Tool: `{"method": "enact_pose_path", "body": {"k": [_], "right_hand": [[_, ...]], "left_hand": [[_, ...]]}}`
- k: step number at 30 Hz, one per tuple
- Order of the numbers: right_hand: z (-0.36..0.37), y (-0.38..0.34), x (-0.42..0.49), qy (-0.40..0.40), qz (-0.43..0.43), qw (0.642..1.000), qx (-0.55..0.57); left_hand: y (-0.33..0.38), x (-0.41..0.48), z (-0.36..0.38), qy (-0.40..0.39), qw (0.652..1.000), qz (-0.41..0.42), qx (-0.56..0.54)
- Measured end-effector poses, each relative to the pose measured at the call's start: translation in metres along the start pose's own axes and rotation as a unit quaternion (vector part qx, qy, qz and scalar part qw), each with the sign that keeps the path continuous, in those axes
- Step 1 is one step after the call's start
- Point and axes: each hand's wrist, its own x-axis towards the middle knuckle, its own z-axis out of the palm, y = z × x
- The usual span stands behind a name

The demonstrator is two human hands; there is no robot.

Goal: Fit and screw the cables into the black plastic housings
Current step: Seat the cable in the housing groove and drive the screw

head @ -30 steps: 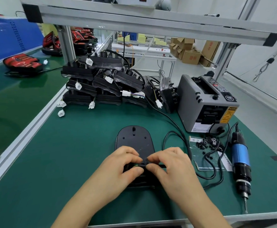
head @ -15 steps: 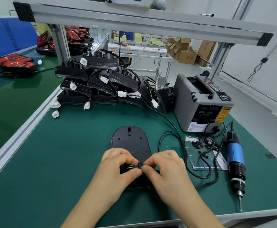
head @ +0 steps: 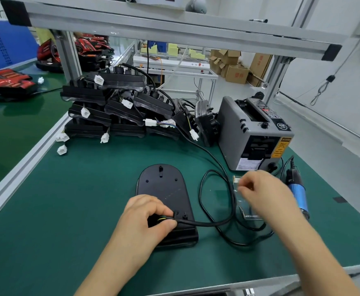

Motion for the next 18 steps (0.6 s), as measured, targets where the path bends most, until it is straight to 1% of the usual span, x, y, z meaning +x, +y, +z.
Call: {"method": "enact_pose_path", "body": {"k": [2,4,8,13,18], "right_hand": [[0.0,0.019,0.016,-0.039,0.047,0.994,-0.091],[0.006,0.028,0.024,-0.072,0.063,0.988,-0.122],[0.02,0.033,0.031,-0.062,0.059,0.979,-0.186],[0.03,0.038,0.035,-0.041,0.056,0.975,-0.212],[0.034,0.04,0.04,-0.05,0.067,0.974,-0.21]], "left_hand": [[0.0,0.0,0.0,-0.003,1.0,0.0,0.002],[0.001,0.0,0.0,-0.002,1.0,-0.001,-0.002],[0.001,0.0,0.0,0.001,1.0,-0.001,-0.003],[0.001,0.001,0.001,0.002,1.0,-0.007,-0.007],[0.001,0.001,0.0,0.001,1.0,-0.01,-0.013]]}}
